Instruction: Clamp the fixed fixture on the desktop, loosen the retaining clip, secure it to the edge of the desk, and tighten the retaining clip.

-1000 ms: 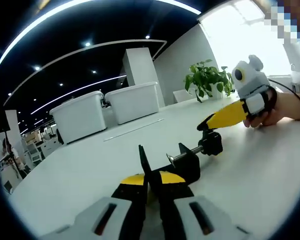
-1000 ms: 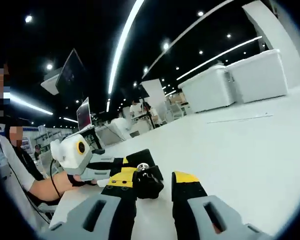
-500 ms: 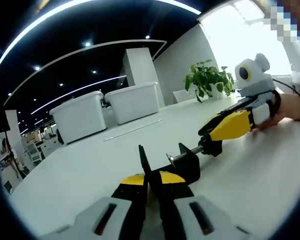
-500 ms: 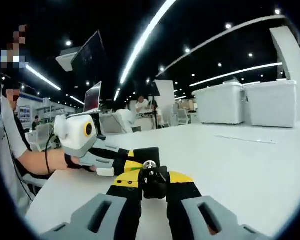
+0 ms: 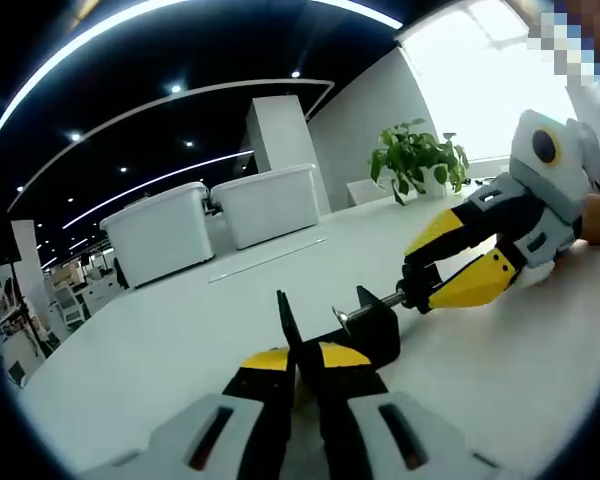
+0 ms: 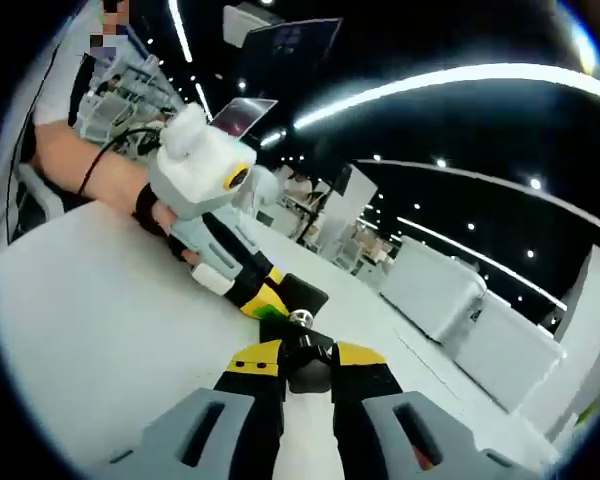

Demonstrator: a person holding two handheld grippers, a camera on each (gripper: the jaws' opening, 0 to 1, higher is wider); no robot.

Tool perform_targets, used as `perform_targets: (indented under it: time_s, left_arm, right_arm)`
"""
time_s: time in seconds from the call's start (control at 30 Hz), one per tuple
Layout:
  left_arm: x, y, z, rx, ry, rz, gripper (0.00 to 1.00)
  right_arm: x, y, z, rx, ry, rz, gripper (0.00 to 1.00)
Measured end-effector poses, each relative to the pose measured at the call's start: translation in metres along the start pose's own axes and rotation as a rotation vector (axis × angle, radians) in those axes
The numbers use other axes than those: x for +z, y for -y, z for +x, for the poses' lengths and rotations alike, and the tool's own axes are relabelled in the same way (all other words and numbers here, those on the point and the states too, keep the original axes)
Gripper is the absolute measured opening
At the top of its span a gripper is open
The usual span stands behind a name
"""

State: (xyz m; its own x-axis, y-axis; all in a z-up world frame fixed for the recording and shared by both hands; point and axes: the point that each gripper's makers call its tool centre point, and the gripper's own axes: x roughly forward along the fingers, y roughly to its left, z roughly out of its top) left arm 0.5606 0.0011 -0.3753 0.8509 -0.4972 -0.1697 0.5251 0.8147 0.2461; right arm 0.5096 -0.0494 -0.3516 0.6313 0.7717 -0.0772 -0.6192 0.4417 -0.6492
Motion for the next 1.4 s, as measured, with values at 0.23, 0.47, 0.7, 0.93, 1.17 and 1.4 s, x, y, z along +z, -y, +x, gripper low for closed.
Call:
perform_targets:
  time_s: [0.23,0.47,0.7,0.93,1.17,1.4]
  left_arm:
    - [0.0,0.001,0.0,0.001,-0.001,0.0,0.08]
    - [0.0,0.001,0.0,0.001,-0.001,-0.001,0.08]
    - [-0.001,0.001,0.0,0.0,-0.001,-0.001,0.08]
    - [-0.001,0.001,0.0,-0.001,-0.001,-0.001,0.08]
    - [0.0,0.001,0.0,-0.001,-0.001,0.0,0.08]
    - [-0.001,0.0,0.0,-0.001,-0.001,0.0,0.08]
  right_arm:
    - [-0.001,0.004,0.002,-0.01,0.001,0.038,0.17]
    - [-0.007,0.013,-0.003,0.01,0.019,0.447,0.36]
    - [-0.016,0.03,-0.005,0.074,0.067,0.885,0.32]
    - [-0.022,0.029,-0.004,0.066,0.036,0.961,0.34]
    - [-0.023,0.006,0.003,0.116,-0.052,0.827,0.28]
    - [-0.029,0.002,0.005,0.114,-0.071,0.775,0.26]
